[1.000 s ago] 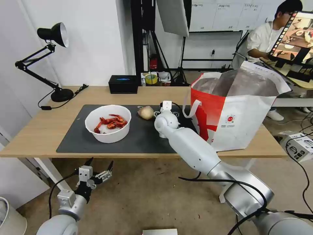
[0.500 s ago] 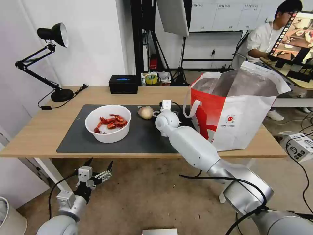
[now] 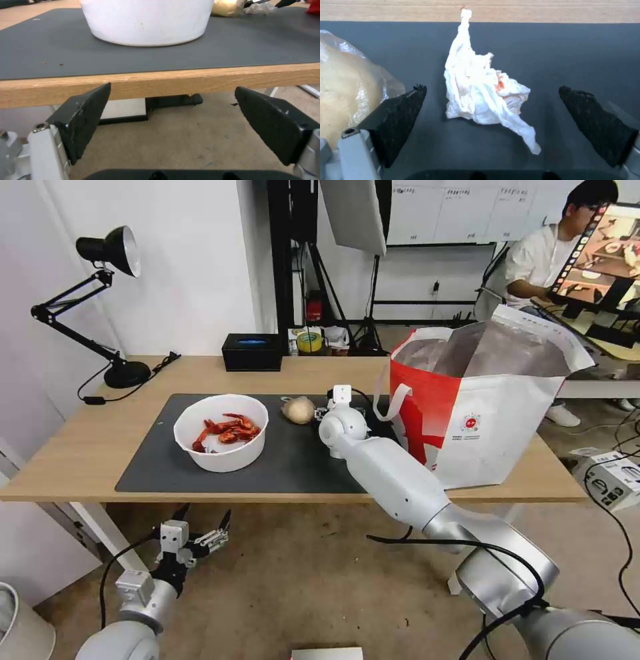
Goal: Pick up the trash from the table and place it into the takeout bag.
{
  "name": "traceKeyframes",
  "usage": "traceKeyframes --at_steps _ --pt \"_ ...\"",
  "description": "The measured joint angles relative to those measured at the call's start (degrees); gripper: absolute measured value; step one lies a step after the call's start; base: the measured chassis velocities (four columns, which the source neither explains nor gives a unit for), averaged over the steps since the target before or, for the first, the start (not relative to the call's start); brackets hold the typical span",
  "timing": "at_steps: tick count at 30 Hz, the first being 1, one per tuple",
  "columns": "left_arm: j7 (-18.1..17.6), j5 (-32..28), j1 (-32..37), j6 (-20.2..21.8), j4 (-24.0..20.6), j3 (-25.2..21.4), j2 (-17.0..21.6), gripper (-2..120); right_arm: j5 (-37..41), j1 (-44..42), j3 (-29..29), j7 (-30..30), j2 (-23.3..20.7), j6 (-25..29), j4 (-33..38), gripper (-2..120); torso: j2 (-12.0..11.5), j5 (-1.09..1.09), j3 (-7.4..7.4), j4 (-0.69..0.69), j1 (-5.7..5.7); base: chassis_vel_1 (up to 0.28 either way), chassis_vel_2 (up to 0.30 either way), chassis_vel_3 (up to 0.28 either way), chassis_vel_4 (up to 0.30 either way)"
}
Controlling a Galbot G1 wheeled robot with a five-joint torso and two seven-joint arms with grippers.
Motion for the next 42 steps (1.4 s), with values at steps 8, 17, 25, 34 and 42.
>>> traceKeyframes --at_steps 8,17,25,34,42 --pt "0.0 0.15 0.26 -0.12 -0.04 0.04 -0.22 100 0.1 0.11 0.25 -0.32 0.55 -0.02 -1.02 86 0.0 0.0 0.0 0.0 0.0 0.0 0.0 0.0 0.0" --pt "-0.03 0.28 0.5 -0.1 -0.15 0.38 -0.37 100 0.04 -0.31 0.57 -0.9 0.66 0.09 -1.16 51 0.0 0.0 -0.01 0.03 -0.01 0.0 0.0 0.0 0.0" --pt "-0.12 0.31 0.13 -0.1 -0.13 0.74 -0.56 100 0.0 -0.48 0.74 -1.16 0.49 0.18 -1.04 23 0.0 0.01 -0.01 0.01 0.0 0.0 0.0 0.0 0.0" --pt "-0.14 0.32 0.28 -0.2 -0.34 0.39 -0.62 100 0.16 -0.88 0.76 -1.1 0.02 0.58 0.52 0 -0.01 -0.01 0.01 -0.03 0.0 0.0 0.0 0.0 0.0" --pt "-0.18 0.34 0.56 -0.25 -0.85 0.11 -0.75 100 1.65 -1.89 0.09 -0.45 -3.67 0.68 7.92 0 -0.02 0.0 0.01 0.0 0.01 0.0 0.0 0.0 0.0"
